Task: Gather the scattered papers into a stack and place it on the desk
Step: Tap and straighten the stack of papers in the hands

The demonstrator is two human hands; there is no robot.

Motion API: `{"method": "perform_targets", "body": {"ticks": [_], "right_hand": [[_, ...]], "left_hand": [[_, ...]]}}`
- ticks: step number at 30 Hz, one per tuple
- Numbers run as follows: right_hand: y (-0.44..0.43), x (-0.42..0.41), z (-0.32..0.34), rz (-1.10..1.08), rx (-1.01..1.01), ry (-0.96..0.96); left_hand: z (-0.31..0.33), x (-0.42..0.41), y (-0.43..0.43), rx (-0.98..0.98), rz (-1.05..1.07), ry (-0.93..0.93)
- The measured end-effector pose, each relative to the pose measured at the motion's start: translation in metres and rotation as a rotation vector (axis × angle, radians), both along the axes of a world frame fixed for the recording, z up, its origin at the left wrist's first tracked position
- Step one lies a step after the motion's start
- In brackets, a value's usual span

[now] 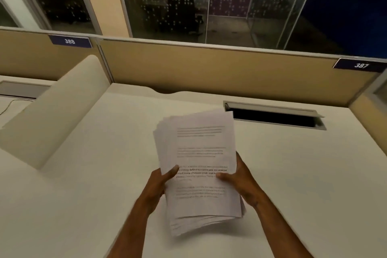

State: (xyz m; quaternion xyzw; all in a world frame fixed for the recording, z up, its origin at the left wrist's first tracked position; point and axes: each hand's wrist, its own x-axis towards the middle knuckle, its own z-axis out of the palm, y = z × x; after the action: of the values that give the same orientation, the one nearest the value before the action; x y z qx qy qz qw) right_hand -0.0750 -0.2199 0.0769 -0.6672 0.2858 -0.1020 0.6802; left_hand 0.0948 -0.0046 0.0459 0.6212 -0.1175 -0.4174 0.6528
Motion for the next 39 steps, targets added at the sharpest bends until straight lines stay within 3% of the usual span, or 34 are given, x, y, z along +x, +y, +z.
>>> {"method": "perform_targets", "body": {"ticks": [5, 11, 20, 27, 33, 36, 39], "right_hand": [[-0.02, 0.002, 0.007, 0.103, 0.072, 0.078], [-0.034, 0.018, 0.043, -0.013, 0.034, -0.09], [-0.019, 0.004, 0.033, -0.044, -0.008, -0.171], [-0.01, 0.021, 0.069, -0.252, -0.096, -0.331], [-0.002, 0.043, 0.083, -0.413, -0.194, -0.279], [-0.003, 0.044, 0.077, -0.369, -0.212, -0.319], [-0.008, 0.037, 0.067, -0.187, -0.206, -0.334]], "left_hand": [[0.014, -0.013, -0.031, 0.045, 0.168, -0.122], [0.047, -0.016, -0.044, -0.033, 0.251, -0.208], [0.06, -0.021, -0.019, -0.088, 0.192, -0.315], [0.111, -0.016, -0.029, -0.195, 0.34, -0.443], [0.132, -0.015, -0.052, -0.033, 0.488, -0.482], [0.122, -0.014, -0.053, 0.001, 0.495, -0.465], [0.111, -0.01, -0.045, -0.041, 0.436, -0.43]]}}
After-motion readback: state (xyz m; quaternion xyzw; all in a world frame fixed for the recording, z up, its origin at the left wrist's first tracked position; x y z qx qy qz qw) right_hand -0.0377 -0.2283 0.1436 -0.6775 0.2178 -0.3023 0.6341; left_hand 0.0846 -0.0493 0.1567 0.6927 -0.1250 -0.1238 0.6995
